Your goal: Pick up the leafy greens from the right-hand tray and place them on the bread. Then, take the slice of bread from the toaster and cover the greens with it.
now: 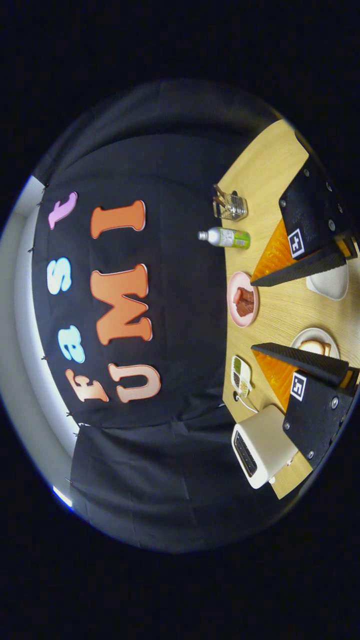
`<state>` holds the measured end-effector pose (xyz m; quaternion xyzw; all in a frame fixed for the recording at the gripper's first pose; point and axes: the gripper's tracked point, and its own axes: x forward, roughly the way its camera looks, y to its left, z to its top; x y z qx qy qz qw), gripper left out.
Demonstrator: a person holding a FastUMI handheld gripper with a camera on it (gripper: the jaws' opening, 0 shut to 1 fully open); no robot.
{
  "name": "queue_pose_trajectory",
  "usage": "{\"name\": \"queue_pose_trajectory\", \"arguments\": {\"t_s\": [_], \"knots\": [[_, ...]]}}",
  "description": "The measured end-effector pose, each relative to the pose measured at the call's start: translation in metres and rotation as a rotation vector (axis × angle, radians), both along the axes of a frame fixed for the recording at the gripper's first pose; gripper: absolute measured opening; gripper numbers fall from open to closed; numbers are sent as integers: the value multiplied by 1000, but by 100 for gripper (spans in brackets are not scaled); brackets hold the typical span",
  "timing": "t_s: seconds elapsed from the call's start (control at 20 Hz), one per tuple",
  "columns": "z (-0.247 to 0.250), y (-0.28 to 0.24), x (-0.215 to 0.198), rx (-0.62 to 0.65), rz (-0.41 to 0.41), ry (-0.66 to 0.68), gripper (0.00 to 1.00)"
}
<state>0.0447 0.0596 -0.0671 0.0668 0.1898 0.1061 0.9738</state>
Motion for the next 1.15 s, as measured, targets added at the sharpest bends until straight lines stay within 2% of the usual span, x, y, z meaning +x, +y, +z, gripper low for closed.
{"name": "queue_pose_trajectory", "arguments": {"t_s": [0.5,0.75,1.15], "knots": [[57,-45,-8,-21,-105,-274,83],[82,-47,-18,-72,-133,-401,83],[85,-52,-26,-54,-163,-410,85]]}}
